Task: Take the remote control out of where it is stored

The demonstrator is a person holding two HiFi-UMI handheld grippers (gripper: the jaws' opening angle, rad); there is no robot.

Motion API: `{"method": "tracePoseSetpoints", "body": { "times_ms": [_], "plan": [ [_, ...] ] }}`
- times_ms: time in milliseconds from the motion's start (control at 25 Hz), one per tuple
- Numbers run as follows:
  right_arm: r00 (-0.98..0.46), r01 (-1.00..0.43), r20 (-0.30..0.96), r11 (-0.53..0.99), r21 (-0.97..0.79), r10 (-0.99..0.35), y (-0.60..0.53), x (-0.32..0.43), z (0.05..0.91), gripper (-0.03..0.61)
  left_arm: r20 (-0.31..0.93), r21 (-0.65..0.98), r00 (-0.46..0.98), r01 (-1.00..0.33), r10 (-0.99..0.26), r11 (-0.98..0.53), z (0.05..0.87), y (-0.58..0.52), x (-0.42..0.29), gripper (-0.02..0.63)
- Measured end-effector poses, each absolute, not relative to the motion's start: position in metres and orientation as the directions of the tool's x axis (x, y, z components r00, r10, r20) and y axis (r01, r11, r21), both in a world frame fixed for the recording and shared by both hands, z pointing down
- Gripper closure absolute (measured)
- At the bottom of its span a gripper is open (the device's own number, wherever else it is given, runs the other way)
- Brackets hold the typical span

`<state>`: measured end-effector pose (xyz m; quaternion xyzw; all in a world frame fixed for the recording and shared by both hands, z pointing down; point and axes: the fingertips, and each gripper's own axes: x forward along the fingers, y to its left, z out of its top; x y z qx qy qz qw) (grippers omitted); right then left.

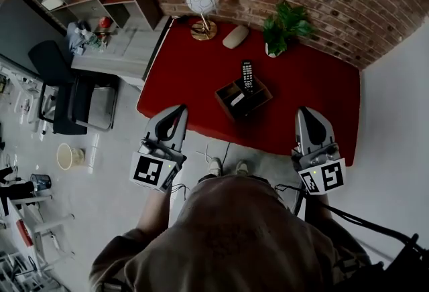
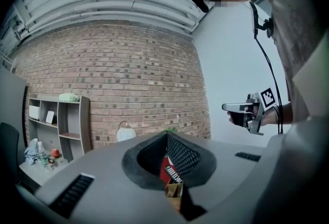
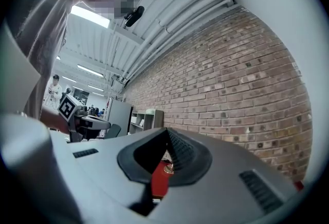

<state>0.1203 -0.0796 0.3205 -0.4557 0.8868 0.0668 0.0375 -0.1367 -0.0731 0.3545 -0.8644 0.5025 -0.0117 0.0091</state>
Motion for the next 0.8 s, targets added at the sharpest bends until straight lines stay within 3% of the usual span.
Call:
{"method": "tracePoseSetpoints", "body": {
  "times_ms": [600, 800],
  "plan": [
    [-0.581, -0.814, -0.109, 0.576, 0.073, -0.807, -0.082, 0.142, 0.327, 0.566, 0.015, -0.015, 0.505, -0.863, -0.863, -0.505, 0.360, -0.076, -0.113, 0.603],
    [-0.612, -0.789, -0.097, 0.597, 0.142, -0.785, -0.086, 0.134, 0.321, 0.566, 0.010, -0.007, 0.511, -0.859, -0.859, -0.511, 0.359, -0.081, -0.111, 0.603]
  ]
}}
